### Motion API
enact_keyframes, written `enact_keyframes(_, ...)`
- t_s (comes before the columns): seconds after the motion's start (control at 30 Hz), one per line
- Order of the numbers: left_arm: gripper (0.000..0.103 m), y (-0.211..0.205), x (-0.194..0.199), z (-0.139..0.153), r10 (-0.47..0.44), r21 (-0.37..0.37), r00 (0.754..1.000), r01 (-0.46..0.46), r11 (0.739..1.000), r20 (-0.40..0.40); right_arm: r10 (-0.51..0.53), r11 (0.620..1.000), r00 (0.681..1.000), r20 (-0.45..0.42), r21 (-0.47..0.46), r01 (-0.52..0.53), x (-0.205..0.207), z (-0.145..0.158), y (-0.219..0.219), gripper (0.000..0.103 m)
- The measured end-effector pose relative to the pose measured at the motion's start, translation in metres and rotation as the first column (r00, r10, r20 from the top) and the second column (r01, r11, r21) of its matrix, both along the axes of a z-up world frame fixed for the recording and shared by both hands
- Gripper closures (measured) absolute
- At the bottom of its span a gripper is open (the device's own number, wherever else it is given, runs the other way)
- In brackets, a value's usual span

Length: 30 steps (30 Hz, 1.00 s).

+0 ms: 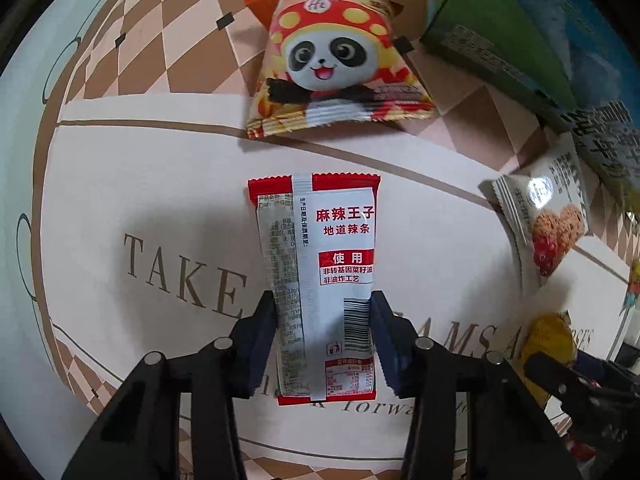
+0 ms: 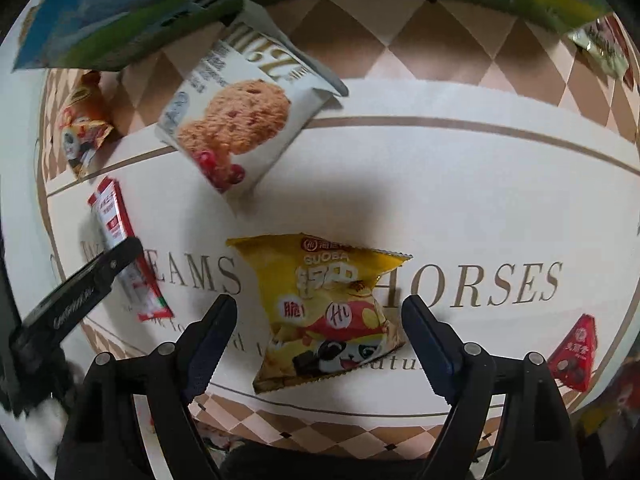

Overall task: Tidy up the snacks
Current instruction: 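Grasp the red-white spicy strip with the left tool while the right grasps the yellow chip packet, then carry both packets into the cardboard box and open both tools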

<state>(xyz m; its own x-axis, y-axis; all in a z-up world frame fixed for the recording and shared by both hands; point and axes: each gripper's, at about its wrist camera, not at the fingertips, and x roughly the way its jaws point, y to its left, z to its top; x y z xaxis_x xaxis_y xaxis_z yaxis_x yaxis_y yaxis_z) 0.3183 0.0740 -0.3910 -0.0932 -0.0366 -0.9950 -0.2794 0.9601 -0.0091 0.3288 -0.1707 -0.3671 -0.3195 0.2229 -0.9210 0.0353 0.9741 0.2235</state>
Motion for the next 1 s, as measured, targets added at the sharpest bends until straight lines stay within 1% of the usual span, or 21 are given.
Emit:
enact_keyframes(0.03,0.061,-0.003,-0.001,0.001,-0.006,-0.005,1.0,0.006,1.0,0.0,-0.003,1.0,1.0,0.003,0.007,0.003,0.0,-0.001,-0.001,0.026)
enact_keyframes(0.07,0.061,-0.008,-0.002,0.003,-0.014,-0.005,1.0,0.014,1.0,0.002,0.0,1.0,1.0,0.013,0.0,0.0,0.001,-0.001,-0.002,0.044)
enact_keyframes(0.27,0.062,-0.047,-0.015,0.024,-0.077,-0.022,0.996,0.078,0.997,0.044,0.036,0.999,0.996,0.085,-0.029,-0.033,-0.001,0.01,-0.004,0.053)
enact_keyframes(0.37,0.062,-0.063,-0.016,0.041,-0.099,-0.037,0.992,0.102,0.994,0.075,0.021,1.0,0.994,0.103,-0.013,-0.02,-0.003,0.02,-0.014,0.054)
enact_keyframes(0.43,0.062,-0.072,-0.011,0.059,-0.12,-0.047,0.987,0.125,0.991,0.107,0.006,1.0,0.993,0.122,0.004,-0.007,-0.001,0.031,-0.023,0.055)
enact_keyframes(0.5,0.062,-0.079,-0.012,0.078,-0.133,-0.059,0.981,0.143,0.988,0.142,-0.007,1.0,0.989,0.146,0.024,0.003,0.0,0.05,-0.035,0.055)
enact_keyframes(0.6,0.062,-0.092,0.001,0.118,-0.148,-0.081,0.967,0.168,0.982,0.208,-0.037,0.997,0.982,0.185,0.067,0.025,0.005,0.079,-0.053,0.055)
enact_keyframes(0.67,0.062,-0.097,0.016,0.144,-0.159,-0.1,0.954,0.19,0.977,0.255,-0.062,0.994,0.973,0.221,0.1,0.04,0.008,0.104,-0.067,0.055)
enact_keyframes(0.77,0.062,-0.1,0.04,0.178,-0.17,-0.13,0.938,0.217,0.967,0.302,-0.106,0.988,0.956,0.273,0.14,0.07,0.014,0.142,-0.079,0.055)
enact_keyframes(0.83,0.062,-0.101,0.062,0.196,-0.175,-0.152,0.93,0.234,0.96,0.324,-0.141,0.981,0.942,0.304,0.169,0.093,0.026,0.166,-0.09,0.055)
enact_keyframes(0.9,0.062,-0.105,0.08,0.207,-0.184,-0.156,0.924,0.247,0.956,0.336,-0.166,0.976,0.929,0.33,0.19,0.106,0.037,0.183,-0.098,0.055)
enact_keyframes(0.93,0.062,-0.109,0.096,0.212,-0.194,-0.149,0.919,0.257,0.955,0.343,-0.175,0.974,0.922,0.346,0.196,0.111,0.044,0.191,-0.101,0.055)
enact_keyframes(1.0,0.062,-0.111,0.112,0.22,-0.21,-0.134,0.916,0.269,0.954,0.342,-0.189,0.973,0.907,0.376,0.197,0.121,0.063,0.2,-0.097,0.055)
